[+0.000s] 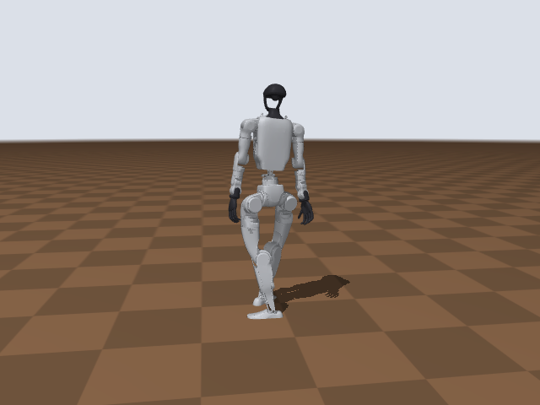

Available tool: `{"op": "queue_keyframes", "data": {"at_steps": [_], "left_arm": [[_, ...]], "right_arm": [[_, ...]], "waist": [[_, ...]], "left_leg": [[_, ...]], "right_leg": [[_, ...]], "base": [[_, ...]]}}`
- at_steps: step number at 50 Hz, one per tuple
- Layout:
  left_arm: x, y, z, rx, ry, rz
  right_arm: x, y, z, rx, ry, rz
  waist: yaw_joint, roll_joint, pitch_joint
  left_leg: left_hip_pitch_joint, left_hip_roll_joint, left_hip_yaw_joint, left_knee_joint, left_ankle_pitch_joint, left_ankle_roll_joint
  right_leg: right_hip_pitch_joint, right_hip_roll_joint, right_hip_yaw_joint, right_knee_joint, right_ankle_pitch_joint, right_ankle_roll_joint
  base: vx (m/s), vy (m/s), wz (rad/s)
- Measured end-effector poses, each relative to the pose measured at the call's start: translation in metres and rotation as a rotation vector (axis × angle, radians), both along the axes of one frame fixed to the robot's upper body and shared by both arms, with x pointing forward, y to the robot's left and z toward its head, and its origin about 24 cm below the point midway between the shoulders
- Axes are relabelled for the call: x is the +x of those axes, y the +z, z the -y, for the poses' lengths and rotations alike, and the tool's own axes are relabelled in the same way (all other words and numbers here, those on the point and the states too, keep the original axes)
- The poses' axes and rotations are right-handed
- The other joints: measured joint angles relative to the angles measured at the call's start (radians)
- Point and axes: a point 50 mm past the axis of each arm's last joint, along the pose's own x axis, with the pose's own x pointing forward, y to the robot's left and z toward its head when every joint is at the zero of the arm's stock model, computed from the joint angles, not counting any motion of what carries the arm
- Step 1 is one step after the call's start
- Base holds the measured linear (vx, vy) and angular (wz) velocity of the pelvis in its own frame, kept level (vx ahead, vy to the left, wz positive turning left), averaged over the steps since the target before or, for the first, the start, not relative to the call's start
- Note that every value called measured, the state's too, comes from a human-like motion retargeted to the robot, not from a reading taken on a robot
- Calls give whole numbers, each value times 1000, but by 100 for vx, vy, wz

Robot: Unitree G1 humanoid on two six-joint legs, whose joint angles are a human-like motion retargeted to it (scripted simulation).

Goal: Upper body actions

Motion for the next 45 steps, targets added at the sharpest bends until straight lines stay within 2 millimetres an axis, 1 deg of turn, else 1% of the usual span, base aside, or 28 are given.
{"op": "queue_keyframes", "data": {"at_steps": [3,5,7,10,12,13,15,17,20,22,24,27,30,31,32,33,35,38,40,43,45], "left_arm": [[16,-1,6,5,24,88],[20,-2,11,2,43,124],[20,-3,14,-6,53,142],[18,-3,15,-14,55,146],[13,-4,14,-14,59,130],[8,-4,16,-15,65,116],[2,-4,19,-23,89,93],[-5,-5,23,-33,118,74],[-14,-5,25,-23,145,58],[-20,-5,25,-2,151,45],[-27,-5,25,12,156,25],[-36,-4,27,13,171,-6],[-43,-4,29,8,191,-30],[-43,-4,30,7,195,-31],[-44,-4,31,5,198,-31],[-44,-4,32,1,202,-31],[-41,-4,33,-12,214,-20],[-26,-5,27,0,208,30],[-16,-5,20,20,188,66],[-9,-4,11,47,164,80],[-7,-4,9,55,183,82]], "right_arm": [[-19,2,-1,-2,-52,-69],[-26,3,-3,-4,-66,-98],[-26,3,-5,1,-58,-96],[-11,0,-8,26,5,-54],[5,-2,-6,41,77,-14],[14,-2,-6,46,115,8],[38,-2,-4,51,191,69],[63,-1,-5,58,251,144],[94,2,-10,87,312,249],[109,4,-16,112,335,301],[118,6,-21,134,349,335],[123,6,-26,158,363,350],[116,4,-28,165,369,326],[112,3,-26,160,368,312],[107,2,-25,154,366,296],[101,1,-23,146,365,275],[89,-1,-18,125,366,224],[67,-3,-15,85,305,155],[50,-3,-12,70,243,102],[18,-2,-8,67,182,-9],[3,-1,-6,48,170,-57]], "waist": [[31,-14,-27],[57,-43,-42],[81,-96,-37],[117,-197,-8],[141,-228,11],[150,-222,19],[166,-205,37],[170,-199,58],[186,-197,86],[204,-189,96],[224,-172,104],[250,-139,116],[257,-116,121],[254,-107,118],[245,-99,112],[226,-91,101],[180,-75,86],[131,-78,99],[137,-85,107],[162,-90,75],[165,-92,48]], "left_leg": [[23,-13,29,15,57,8],[38,-21,43,49,120,34],[50,-29,32,125,189,103],[28,-13,-61,346,239,240],[-36,41,-170,539,209,235],[-100,56,-291,618,203,206],[-222,59,-467,742,182,156],[-281,48,-541,755,174,160],[-310,56,-543,659,173,192],[-323,42,-553,550,171,197],[-344,10,-634,434,180,166],[-375,-48,-850,296,195,103],[-364,-112,-1079,172,218,60],[-349,-119,-1096,137,265,69],[-335,-125,-1102,113,290,80],[-322,-125,-1089,111,269,95],[-315,-104,-1047,98,273,100],[-280,-126,-1084,82,267,110],[-246,-132,-1054,56,267,121],[-210,-149,-1015,7,267,143],[-208,-154,-1005,-7,260,149]], "right_leg": [[-14,1,70,3,-3,4],[-21,-16,122,1,3,5],[-17,-60,179,1,16,7],[-9,-155,270,18,30,8],[-7,-178,335,29,33,4],[-1,-163,361,26,34,1],[2,-133,415,17,42,-6],[9,-120,462,8,52,-7],[15,-106,539,-1,75,-10],[17,-89,590,-9,94,-15],[26,-57,638,-20,109,-18],[54,-5,704,-32,118,-19],[84,30,761,-22,107,-16],[91,39,773,-13,98,-14],[96,46,782,-4,90,-10],[100,48,784,6,80,-5],[107,60,788,15,68,1],[137,58,788,7,65,12],[155,59,810,2,66,16],[152,67,845,-1,67,18],[139,66,859,2,66,24]], "base": [[42,-5,-110],[44,-5,-118],[40,-6,-110],[36,-5,-129],[30,2,-148],[27,5,-153],[22,8,-150],[14,10,-137],[18,12,-142],[17,12,-145],[21,14,-150],[20,14,-142],[20,15,-115],[19,16,-84],[21,18,-51],[22,20,-30],[17,19,-11],[4,10,-8],[9,11,-52],[16,9,-58],[9,10,-36]]}}
